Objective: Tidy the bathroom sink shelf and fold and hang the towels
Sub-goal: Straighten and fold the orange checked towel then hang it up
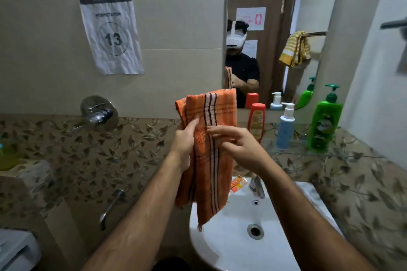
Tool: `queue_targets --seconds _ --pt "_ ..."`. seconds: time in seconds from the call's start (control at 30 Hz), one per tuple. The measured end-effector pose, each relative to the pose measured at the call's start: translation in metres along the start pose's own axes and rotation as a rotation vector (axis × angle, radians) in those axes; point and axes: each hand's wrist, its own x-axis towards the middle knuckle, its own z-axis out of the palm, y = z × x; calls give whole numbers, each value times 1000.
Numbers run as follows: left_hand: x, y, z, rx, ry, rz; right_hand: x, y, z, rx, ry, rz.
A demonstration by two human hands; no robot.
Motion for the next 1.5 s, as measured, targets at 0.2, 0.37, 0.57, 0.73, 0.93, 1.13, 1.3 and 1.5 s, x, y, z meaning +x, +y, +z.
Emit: queue_targets --seconds 0.2,0.37,0.57,0.73,0.93,1.13,1.3,1.5 --pt "11 0 29 -60 -189 -31 -13 30 -61 121 653 178" --pt "11 -1 60 -171 -465 -91 -32 23 -94 494 268 227" --pt "32 -21 87 -164 -543 -88 -39 10 -106 465 557 149" --pt "39 -42 102 -95 -587 -46 -35 0 -114 291 740 165" --pt "60 -18 140 -186 -649 73 -24 -23 -126 243 885 154" --pt "75 6 171 -241 -843 115 -39 -27 -121 189 1004 152" --pt "76 14 193 -229 -990 116 -41 -43 -133 20 1144 70" --pt "77 9 213 -223 -1081 109 -36 -58 -160 -70 1291 29"
